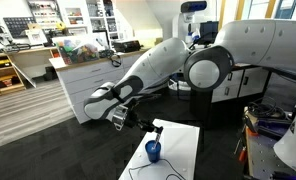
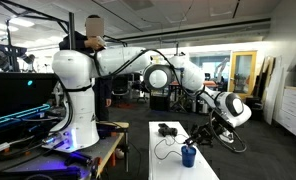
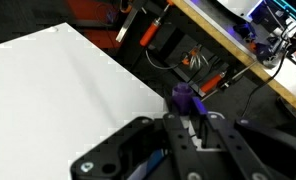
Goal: Place the orange sharpie in the cup
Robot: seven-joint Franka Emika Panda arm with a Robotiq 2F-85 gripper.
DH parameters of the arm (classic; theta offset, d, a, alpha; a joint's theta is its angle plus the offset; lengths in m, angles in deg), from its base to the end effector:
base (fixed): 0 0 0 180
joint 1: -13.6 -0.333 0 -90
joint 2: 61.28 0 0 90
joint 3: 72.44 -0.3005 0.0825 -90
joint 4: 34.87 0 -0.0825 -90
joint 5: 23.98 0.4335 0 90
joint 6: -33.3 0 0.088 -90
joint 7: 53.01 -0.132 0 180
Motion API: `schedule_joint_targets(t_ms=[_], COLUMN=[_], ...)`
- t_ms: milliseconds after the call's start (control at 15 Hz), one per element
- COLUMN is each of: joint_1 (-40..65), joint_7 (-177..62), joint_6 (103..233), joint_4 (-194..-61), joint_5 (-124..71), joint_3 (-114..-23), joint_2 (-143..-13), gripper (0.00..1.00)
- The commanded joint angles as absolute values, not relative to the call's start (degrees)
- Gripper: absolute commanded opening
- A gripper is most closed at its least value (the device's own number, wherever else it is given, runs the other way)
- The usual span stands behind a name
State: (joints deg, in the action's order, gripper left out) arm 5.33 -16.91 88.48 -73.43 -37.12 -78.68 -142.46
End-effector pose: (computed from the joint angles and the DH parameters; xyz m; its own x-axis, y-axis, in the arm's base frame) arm 0.6399 0.1015 0.0201 0.1945 0.5948 -0.7800 0.4758 -0.7526 -0.4552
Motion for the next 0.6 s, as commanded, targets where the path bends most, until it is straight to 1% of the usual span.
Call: schedule_joint_targets(t_ms=[0,67,133,200,333,400,533], joint_1=[4.44,4.36,4.22,4.14,4.01,4.04,4.13], joint_7=[-14.86,-14.71,-14.5,-14.43,-14.41,-14.56,-14.68], joint_6=[86.24,86.21,86.17,86.26,86.4,86.42,86.51], joint_4=[-69.82,-69.63,-69.55,-69.51,-69.49,-69.49,-69.44], joint_5=[-38.5,-38.69,-38.92,-39.23,-39.62,-39.68,-39.74], joint_3=[-78.07,-78.04,-78.0,-77.95,-78.0,-78.01,-78.05], joint_2=[-144.28,-144.46,-144.51,-144.48,-144.33,-144.25,-144.15], gripper=[0.08,0.1,0.44,0.44,0.55,0.63,0.75])
